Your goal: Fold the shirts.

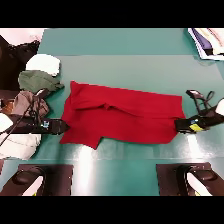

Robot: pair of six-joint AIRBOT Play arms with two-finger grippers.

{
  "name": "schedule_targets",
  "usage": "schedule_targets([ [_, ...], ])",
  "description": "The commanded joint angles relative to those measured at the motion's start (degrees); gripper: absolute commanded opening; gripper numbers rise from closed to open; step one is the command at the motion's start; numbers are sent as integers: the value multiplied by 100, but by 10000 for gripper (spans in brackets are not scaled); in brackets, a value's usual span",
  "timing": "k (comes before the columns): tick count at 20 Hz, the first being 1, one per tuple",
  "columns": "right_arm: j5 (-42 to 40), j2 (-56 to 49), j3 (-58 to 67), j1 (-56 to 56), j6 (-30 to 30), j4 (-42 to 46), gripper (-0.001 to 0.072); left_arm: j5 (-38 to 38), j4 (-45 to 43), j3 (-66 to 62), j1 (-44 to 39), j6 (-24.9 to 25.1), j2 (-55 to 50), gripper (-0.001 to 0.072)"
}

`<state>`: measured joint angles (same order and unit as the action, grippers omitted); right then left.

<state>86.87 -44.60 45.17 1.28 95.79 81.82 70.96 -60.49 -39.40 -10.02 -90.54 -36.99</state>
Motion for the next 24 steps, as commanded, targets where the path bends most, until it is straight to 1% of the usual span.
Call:
schedule_targets([
  [1, 146, 568, 157, -2, 94, 190, 12, -122, 376, -179, -184, 37, 177, 24],
  [2, -11, 612, 157, -9, 109, 190, 11, -424, 345, -179, -184, 55, 177, 24],
  [4, -446, 581, 162, -9, 177, 188, 11, -1300, 181, -179, -184, 59, 175, 24],
  [7, -907, 273, 162, -9, 304, 181, 11, -2566, -15, -179, -184, 57, 48, 24],
  [11, -1320, -354, 162, -9, 323, 184, 12, -3510, -9, -214, -184, 59, -612, 24],
  [14, -1633, -697, 162, -9, 444, 186, 12, -3886, -9, -599, -184, 243, -1290, 24],
  [17, -1989, -901, 162, -9, 636, 184, 12, -3888, -7, -1217, -184, 509, -2103, 25],
  [20, -2500, -1038, 162, -9, 809, 184, 14, -3995, -17, -1722, -184, 549, -2774, 25],
  [24, -3034, -1244, 162, -9, 1088, 184, 14, -4360, -20, -1858, -181, 546, -3169, 25],
])
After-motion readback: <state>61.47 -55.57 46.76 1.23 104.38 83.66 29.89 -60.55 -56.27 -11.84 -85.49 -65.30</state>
